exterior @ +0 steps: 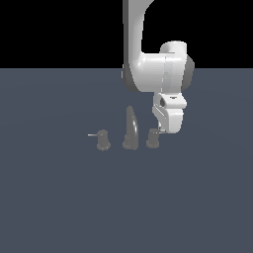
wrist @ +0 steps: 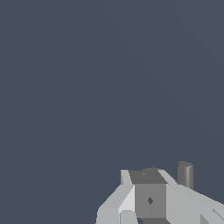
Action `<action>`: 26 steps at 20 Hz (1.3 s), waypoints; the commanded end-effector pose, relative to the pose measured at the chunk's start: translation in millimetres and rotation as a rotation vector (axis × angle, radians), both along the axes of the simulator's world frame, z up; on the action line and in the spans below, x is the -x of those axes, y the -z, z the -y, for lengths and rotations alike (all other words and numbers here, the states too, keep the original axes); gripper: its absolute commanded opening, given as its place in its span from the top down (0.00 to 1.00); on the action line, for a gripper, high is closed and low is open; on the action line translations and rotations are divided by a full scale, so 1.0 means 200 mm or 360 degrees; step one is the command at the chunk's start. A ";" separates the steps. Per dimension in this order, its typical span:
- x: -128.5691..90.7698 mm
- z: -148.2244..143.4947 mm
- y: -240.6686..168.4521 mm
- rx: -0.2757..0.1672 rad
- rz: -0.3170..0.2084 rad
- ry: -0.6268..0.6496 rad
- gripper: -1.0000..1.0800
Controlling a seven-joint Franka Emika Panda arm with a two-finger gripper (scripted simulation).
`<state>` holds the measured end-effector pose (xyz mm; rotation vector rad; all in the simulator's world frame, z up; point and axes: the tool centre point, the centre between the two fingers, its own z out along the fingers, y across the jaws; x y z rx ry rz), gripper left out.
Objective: Turn on the faucet by rotating a designated handle.
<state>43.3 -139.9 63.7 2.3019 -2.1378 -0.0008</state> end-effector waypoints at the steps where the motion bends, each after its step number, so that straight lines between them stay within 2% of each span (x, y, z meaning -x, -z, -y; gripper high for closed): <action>1: 0.04 0.03 0.00 0.0000 0.0000 0.0001 1.00; 4: 0.07 0.05 0.00 0.0000 0.0001 0.0001 1.00; 5: 0.04 0.02 0.00 0.0000 0.0013 -0.0010 1.00; 18: 0.25 0.02 0.00 0.0000 0.0002 0.0001 1.00; 19: 0.25 0.02 0.00 0.0000 0.0002 0.0001 1.00; 20: 0.21 0.05 0.00 0.0013 0.0026 0.0007 1.00; 26: 0.29 -0.04 0.00 0.0007 0.0014 0.0004 1.00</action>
